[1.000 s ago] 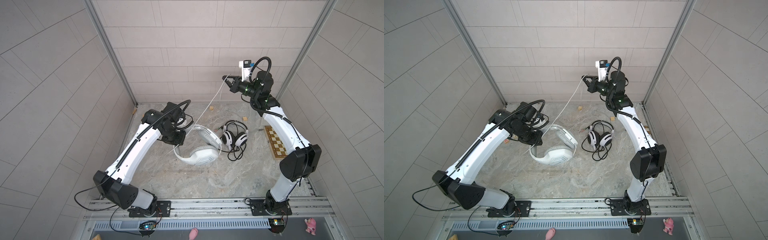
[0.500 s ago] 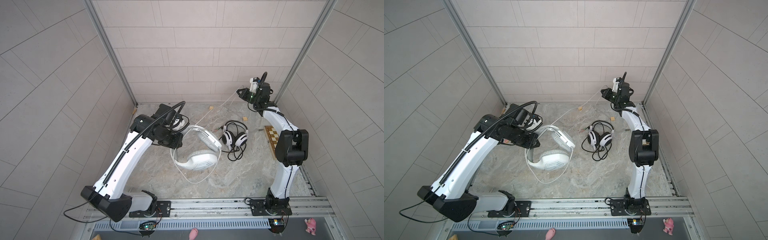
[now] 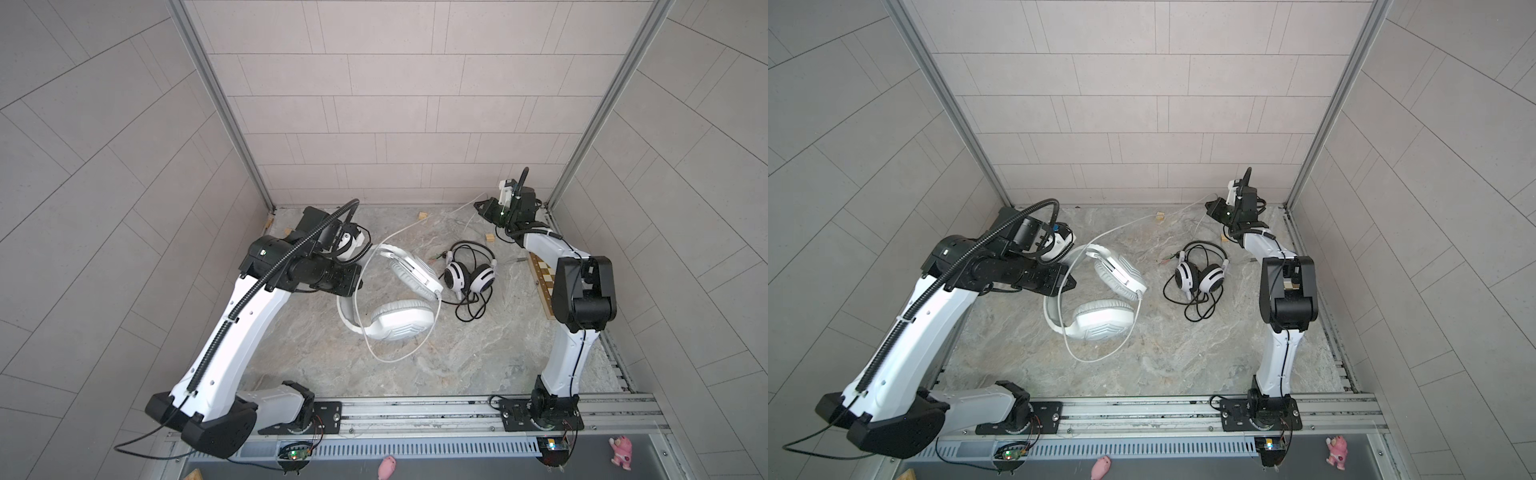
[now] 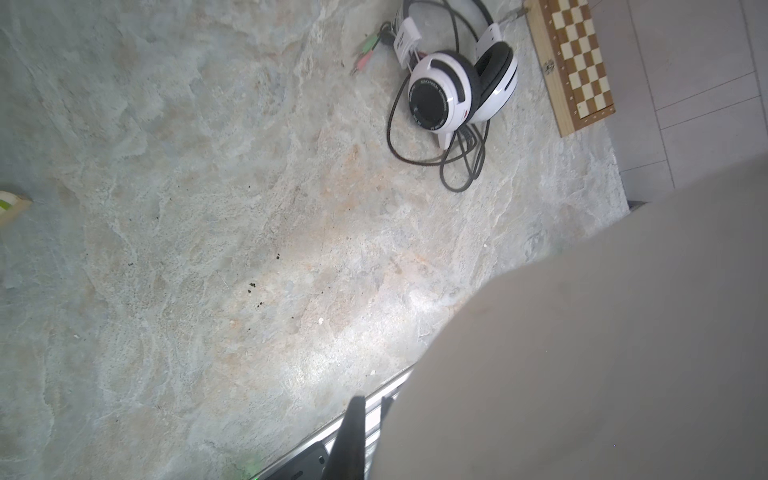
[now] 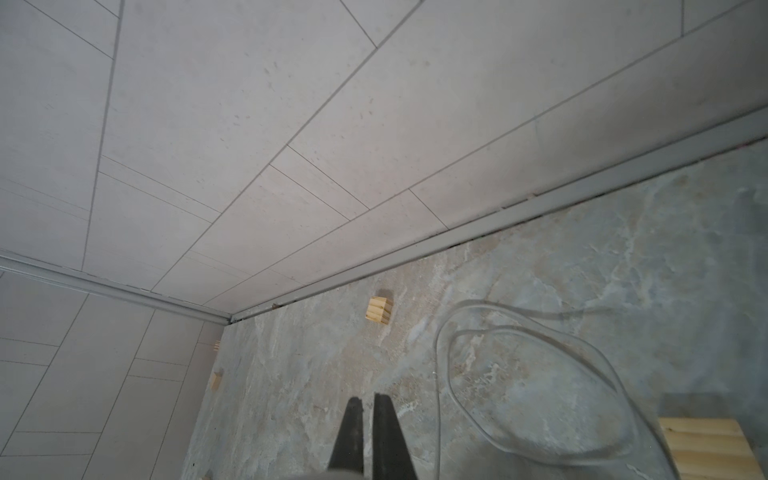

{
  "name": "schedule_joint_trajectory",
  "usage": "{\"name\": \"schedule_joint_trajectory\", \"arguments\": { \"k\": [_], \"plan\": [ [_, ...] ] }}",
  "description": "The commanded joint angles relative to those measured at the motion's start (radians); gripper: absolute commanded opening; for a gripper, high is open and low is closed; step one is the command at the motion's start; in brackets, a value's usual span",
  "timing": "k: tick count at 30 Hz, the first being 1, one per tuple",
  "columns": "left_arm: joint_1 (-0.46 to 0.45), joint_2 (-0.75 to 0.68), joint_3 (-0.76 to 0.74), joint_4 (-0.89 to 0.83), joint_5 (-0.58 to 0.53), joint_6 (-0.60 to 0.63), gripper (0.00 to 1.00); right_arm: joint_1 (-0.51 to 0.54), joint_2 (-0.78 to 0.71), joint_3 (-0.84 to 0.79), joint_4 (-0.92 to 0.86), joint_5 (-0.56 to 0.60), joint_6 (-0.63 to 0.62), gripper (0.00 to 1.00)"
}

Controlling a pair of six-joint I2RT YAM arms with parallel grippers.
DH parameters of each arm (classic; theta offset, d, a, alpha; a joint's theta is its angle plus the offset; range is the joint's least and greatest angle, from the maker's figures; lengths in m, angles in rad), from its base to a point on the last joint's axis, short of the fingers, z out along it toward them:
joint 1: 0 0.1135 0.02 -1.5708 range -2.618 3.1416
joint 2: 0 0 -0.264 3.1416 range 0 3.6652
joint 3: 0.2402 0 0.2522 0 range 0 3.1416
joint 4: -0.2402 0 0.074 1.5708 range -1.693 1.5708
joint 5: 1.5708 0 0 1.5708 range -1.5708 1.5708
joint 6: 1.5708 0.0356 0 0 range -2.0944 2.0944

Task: Wrap the headphones

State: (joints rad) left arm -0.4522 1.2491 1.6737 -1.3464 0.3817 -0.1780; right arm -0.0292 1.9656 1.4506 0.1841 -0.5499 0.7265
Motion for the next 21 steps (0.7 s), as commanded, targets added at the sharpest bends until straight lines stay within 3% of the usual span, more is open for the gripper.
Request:
{"name": "schedule_joint_trajectory", "arguments": {
  "k": [1,8,12,21],
  "plan": [
    [-0.005,-0.035,0.061,0.052,0.041,-0.035,0.00,-0.005,-0.014,-0.058,0.062,0.015,-0.009,0.00],
    [-0.004,-0.016,0.130,0.079,0.031,-0.062,0.00,0.032,-0.046,-0.164,0.146,-0.020,0.007,0.00],
    [-0.003,-0.006,0.162,0.113,0.029,-0.089,0.00,0.080,-0.106,-0.216,0.116,0.012,-0.049,0.00],
    [0.012,-0.002,0.251,0.194,-0.102,-0.164,0.00,0.183,-0.256,-0.404,0.124,0.059,-0.112,0.00]
  ]
}}
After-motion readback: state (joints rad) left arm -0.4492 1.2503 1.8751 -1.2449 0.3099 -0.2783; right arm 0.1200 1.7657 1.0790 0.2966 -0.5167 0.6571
